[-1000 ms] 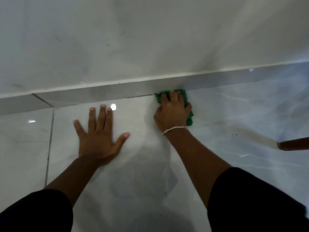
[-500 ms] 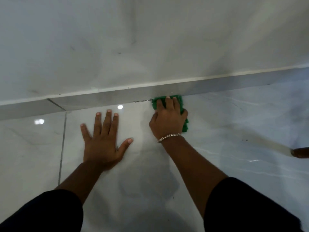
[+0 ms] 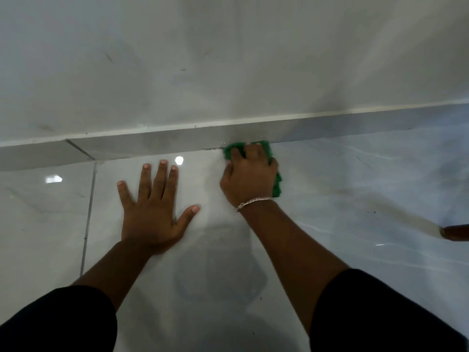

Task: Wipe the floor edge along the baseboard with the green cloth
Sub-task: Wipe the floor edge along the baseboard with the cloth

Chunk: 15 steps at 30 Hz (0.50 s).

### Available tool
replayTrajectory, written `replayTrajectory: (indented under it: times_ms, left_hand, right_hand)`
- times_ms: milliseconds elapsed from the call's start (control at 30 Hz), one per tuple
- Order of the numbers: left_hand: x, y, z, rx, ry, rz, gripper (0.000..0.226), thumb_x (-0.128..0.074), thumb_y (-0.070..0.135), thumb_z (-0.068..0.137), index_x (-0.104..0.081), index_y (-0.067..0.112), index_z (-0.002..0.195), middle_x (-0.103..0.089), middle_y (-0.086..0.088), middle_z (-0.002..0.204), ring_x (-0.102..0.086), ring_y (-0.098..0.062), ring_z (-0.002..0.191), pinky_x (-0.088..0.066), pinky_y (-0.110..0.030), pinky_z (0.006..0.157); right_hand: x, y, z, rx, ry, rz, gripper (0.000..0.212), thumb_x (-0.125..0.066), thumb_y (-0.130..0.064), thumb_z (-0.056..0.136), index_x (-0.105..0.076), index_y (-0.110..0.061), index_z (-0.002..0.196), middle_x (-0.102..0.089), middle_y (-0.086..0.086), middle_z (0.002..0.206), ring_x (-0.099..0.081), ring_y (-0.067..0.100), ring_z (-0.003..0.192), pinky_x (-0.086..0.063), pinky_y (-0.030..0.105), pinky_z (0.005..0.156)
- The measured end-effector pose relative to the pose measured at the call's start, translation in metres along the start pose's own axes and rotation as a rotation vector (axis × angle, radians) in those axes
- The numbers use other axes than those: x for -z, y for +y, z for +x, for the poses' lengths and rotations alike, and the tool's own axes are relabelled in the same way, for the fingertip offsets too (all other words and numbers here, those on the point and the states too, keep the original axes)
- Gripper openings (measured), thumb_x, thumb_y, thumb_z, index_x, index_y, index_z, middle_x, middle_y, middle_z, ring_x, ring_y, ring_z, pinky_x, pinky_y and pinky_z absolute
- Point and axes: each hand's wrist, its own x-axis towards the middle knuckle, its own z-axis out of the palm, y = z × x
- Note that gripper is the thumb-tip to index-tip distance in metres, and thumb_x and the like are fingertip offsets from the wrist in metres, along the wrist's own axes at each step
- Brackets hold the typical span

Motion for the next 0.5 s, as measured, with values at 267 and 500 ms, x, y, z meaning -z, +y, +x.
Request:
replayTrajectory:
  times_ms: [267,500]
  left_hand:
    - [0.005,-0.006,-0.008,-0.014,-0.007,-0.031,0.097,-0.008,0.081,0.082,0.006,0.023,0.158,0.01,0.0,0.168,0.011,-0.025,0.155,0.001,-0.07,0.117]
    - [0.008,-0.008,-0.014,-0.017,-0.009,-0.02,0.096,-0.011,0.078,0.084,0.001,0.02,0.159,0.006,-0.002,0.169,0.007,-0.027,0.155,0.001,-0.069,0.118]
  right_hand:
    - [0.016,0.083,0.016,-0.007,0.042,-0.04,0.037,-0.048,-0.036,0.091,-0.059,-0.029,0.125,-0.054,0.001,0.14,-0.044,0.019,0.132,-0.035,0.047,0.099]
    - [0.002,0.016,0.002,-0.112,0.006,-0.051,0.044,-0.049,-0.027,0.084,-0.054,-0.016,0.126,-0.048,0.013,0.138,-0.038,0.032,0.132,-0.032,0.053,0.099]
